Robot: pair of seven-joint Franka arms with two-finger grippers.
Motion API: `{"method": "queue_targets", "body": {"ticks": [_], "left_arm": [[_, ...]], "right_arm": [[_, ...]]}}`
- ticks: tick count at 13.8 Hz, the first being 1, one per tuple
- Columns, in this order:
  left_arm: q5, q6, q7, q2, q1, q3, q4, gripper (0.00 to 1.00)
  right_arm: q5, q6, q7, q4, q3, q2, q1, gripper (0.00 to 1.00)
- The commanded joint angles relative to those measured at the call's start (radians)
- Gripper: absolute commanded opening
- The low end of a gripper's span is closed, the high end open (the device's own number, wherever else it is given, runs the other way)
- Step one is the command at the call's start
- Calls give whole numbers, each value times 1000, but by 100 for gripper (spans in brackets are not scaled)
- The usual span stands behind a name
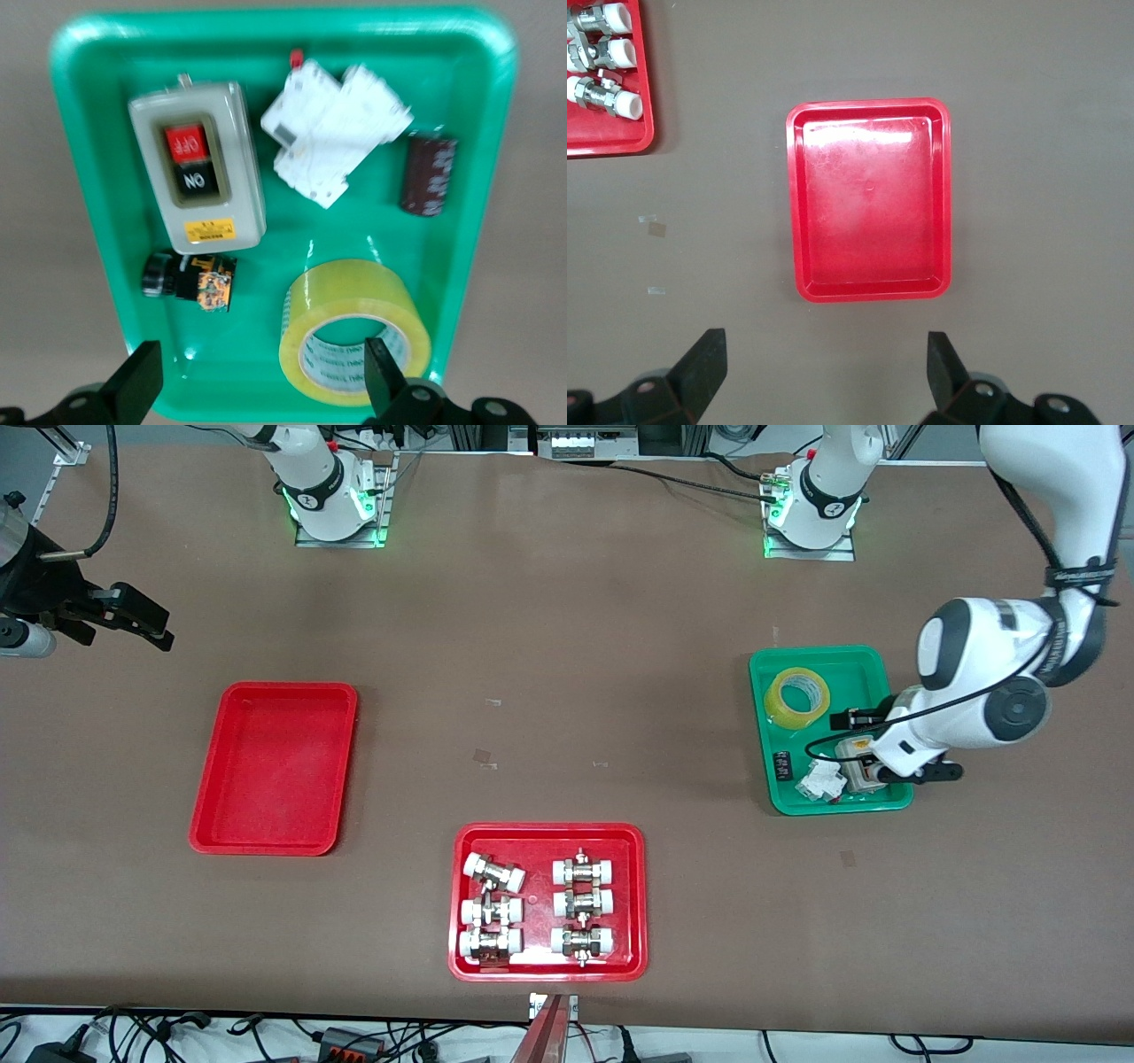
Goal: Left arm passes tape to right arm into tray
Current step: 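Lower the left gripper into the tape roll's hole and close it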
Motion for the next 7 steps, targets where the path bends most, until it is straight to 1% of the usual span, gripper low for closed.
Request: {"method": "queue_targets", "body": {"ticks": [1, 3, 7], "left_arm": [[2, 113, 5, -60, 10, -12, -151, 100], [2, 140, 4, -61, 8, -14, -188, 100], [2, 148, 2, -58, 5, -14, -215, 100]], "right_arm": [[-15, 0, 13, -3, 1, -7, 9, 100], [-15, -2, 13, -5, 1, -7, 9, 100], [-15, 0, 13, -6, 1, -7, 9, 100]]}}
